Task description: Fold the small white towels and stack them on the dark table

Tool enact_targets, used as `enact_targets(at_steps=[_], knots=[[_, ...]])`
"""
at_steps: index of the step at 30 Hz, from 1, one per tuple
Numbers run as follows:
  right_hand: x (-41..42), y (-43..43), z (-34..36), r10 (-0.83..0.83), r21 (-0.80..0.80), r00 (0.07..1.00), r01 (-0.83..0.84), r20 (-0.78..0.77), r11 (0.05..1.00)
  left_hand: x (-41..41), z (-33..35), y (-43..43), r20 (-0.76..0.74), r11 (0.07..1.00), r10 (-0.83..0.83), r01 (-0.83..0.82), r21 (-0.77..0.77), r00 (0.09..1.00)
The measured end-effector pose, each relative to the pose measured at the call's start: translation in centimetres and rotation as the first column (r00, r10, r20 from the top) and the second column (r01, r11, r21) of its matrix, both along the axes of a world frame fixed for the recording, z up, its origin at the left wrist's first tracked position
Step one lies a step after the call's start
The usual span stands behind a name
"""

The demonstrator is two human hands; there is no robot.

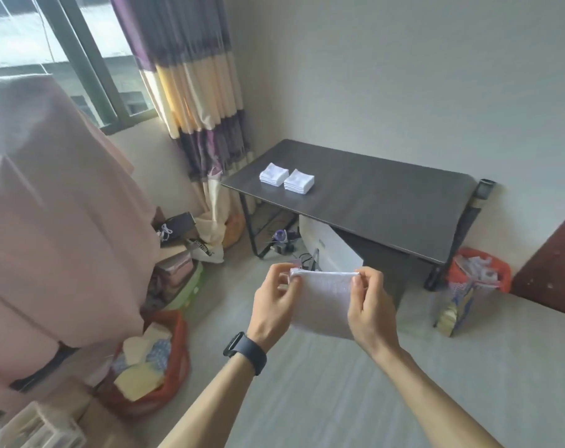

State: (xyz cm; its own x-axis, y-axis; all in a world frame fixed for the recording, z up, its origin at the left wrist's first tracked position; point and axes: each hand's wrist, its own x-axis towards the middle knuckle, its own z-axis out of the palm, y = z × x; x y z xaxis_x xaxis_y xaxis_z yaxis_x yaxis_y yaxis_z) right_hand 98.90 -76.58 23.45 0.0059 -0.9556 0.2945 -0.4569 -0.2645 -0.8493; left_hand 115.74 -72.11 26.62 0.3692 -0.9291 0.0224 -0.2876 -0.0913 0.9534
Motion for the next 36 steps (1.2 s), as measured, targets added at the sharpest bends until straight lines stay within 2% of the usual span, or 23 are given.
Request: enact_targets(at_steps=[2, 8, 16, 24, 36], knots=[[3.0, -4.3, -0.4, 0.001, 0.027, 1.0, -0.001, -0.008, 1.0, 1.7, -0.3, -3.8, 0.002, 0.998, 0.064, -0.064, -0.007, 0.998], [10.7, -15.8, -1.1, 0.069, 0.136, 0.998, -0.067, -0.013, 0.988, 8.4, -2.1, -14.6, 0.158, 0.981, 0.186, -0.192, 0.022, 0.97], [21.5, -30.1, -4.4, 0.057, 0.291, 0.998, -0.065, 0.036, 0.955, 19.0, -6.4, -28.6, 0.038, 0.959, 0.254, -0.257, 0.123, 0.966], [31.7, -43.9, -7.5, -0.075, 0.388, 0.996, 0.048, 0.056, 0.921, 29.9, -9.5, -43.8, -0.005, 0.971, 0.155, -0.152, 0.186, 0.988], [39.1, -65.3, -12.6, -0.158, 0.466, 0.986, 0.161, -0.047, 0.87, 38.0, -14.3, -67.6, 0.006, 0.94, 0.007, -0.008, 0.341, 1.0]])
